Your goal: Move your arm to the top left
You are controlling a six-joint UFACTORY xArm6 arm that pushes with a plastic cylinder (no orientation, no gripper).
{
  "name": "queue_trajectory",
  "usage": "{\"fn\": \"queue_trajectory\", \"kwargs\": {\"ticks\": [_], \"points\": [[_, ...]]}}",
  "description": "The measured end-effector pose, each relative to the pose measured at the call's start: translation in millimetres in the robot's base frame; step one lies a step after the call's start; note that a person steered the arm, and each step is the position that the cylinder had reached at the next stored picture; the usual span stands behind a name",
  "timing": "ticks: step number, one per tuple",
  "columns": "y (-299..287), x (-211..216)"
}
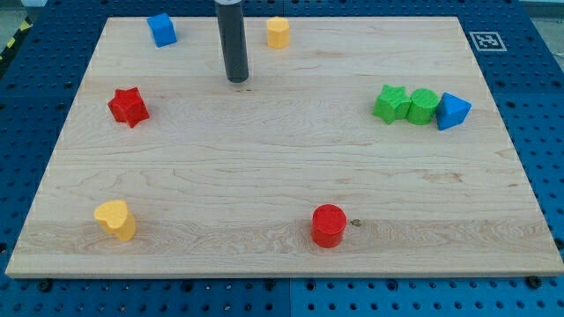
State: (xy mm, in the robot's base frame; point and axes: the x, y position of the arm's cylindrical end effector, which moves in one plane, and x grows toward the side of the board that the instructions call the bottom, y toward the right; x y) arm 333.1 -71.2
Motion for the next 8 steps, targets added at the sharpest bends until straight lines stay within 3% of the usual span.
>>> {"fn": "queue_trajectory", "kwargs": {"ticks": [6, 8], "points": [[-77, -2], [-142, -32]]}}
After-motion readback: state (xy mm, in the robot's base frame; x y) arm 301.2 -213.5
